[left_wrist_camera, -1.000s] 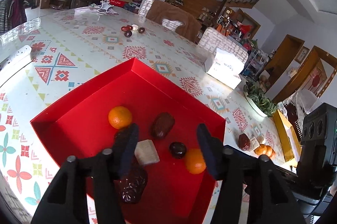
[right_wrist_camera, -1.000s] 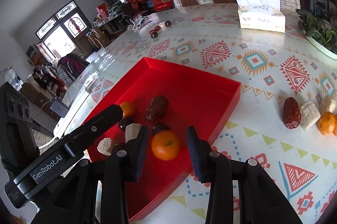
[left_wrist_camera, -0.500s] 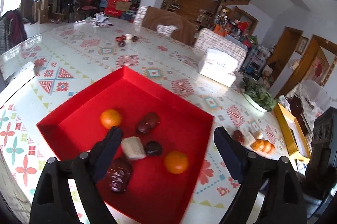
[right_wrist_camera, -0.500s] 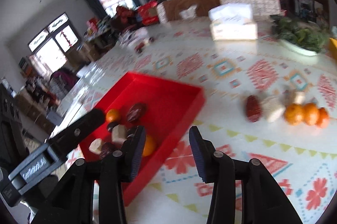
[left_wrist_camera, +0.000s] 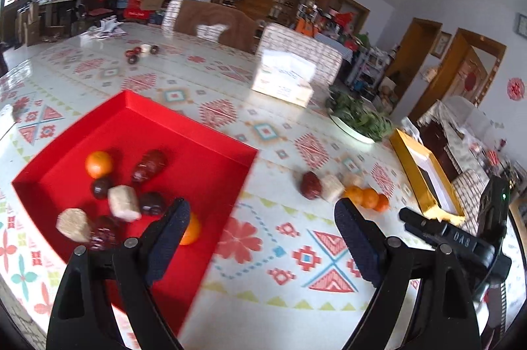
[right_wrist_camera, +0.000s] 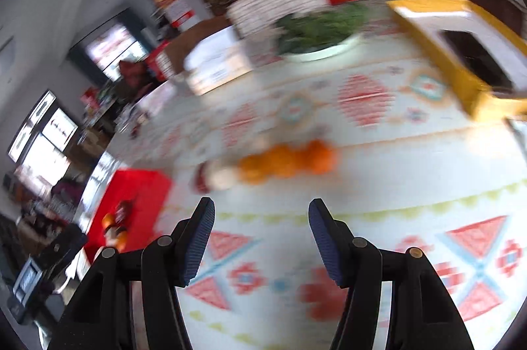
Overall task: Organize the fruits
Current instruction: 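Withdraw both open tools from the tray toward the fruit row, then grasp a mandarin orange with the left tool while the right tool grasps another orange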
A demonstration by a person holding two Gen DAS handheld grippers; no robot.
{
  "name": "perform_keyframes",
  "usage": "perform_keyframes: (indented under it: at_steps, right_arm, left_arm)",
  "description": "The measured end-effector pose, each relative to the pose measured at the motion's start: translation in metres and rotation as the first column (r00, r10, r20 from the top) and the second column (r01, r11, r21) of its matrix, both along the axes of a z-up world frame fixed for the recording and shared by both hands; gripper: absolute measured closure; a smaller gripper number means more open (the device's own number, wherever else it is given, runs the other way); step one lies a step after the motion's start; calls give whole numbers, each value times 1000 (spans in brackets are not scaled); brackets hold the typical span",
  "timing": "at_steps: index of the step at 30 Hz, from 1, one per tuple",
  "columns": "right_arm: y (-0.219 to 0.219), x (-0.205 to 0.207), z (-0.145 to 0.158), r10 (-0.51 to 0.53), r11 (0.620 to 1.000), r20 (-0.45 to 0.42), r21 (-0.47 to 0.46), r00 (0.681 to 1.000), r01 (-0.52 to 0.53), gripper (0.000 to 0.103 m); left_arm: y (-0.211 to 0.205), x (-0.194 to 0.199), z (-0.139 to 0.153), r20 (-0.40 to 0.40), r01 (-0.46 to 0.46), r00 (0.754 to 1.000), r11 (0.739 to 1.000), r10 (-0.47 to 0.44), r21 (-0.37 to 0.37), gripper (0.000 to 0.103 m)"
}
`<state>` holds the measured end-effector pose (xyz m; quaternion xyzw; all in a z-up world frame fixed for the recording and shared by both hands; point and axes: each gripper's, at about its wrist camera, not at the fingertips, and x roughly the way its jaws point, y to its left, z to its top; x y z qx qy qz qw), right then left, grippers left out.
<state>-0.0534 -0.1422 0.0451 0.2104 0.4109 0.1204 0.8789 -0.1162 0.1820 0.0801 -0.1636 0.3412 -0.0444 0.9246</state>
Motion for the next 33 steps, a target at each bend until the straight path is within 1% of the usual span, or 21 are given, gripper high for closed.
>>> perform_keyframes:
  at_steps: [4,7,11,13,17,18,22,27,28,30,31,32,33]
  right_arm:
    - [-32,8,3,-72,997,-4,9,997,72,38]
    - [-33,19,5,-67,998,8,-6,998,67,39]
    - [-27,28,3,-29,999,19,-34,999,29,39]
    - [-20,35,0,-4,998,16,-63,1000,5,42]
    - [-9,55,-10,25,993,-3,-113,1000,-25,63]
    - [-7,61,-12,30,993,-9,-111,1000,-31,64]
    - [7,79,-18,71,992,-15,-99,997,-72,65]
    - [30,96,-19,116,979,-11,-165,993,-116,64]
    - [35,96,-18,144,974,-15,-175,989,-145,64]
    - [42,91,-19,210,964,-40,-155,977,-214,64]
    - [44,87,-20,226,961,-46,-156,973,-231,64]
    - [45,80,-19,241,955,-37,-167,970,-244,63]
    - [45,73,-17,267,950,-30,-158,963,-269,63]
  left_arm:
    - [-22,6,-6,-21,58,998,998,-58,1,14]
    - [-38,9,-11,-39,92,995,996,-91,12,14]
    - [-59,13,-23,-67,143,988,989,-140,45,14]
    - [-66,17,-27,-82,159,985,986,-154,53,14]
    - [-75,23,-32,-94,178,981,982,-172,65,14]
    - [-78,24,-32,-94,185,979,980,-178,68,14]
    - [-82,28,-35,-100,200,976,978,-193,66,14]
    - [-84,34,-39,-119,209,972,976,-202,52,14]
    - [-84,34,-40,-120,210,972,976,-203,50,14]
    - [-82,34,-40,-122,207,972,977,-200,50,14]
    - [-81,34,-41,-122,204,973,978,-197,47,14]
    - [-80,35,-41,-122,201,973,979,-195,42,14]
    - [-79,34,-42,-123,200,973,979,-194,39,14]
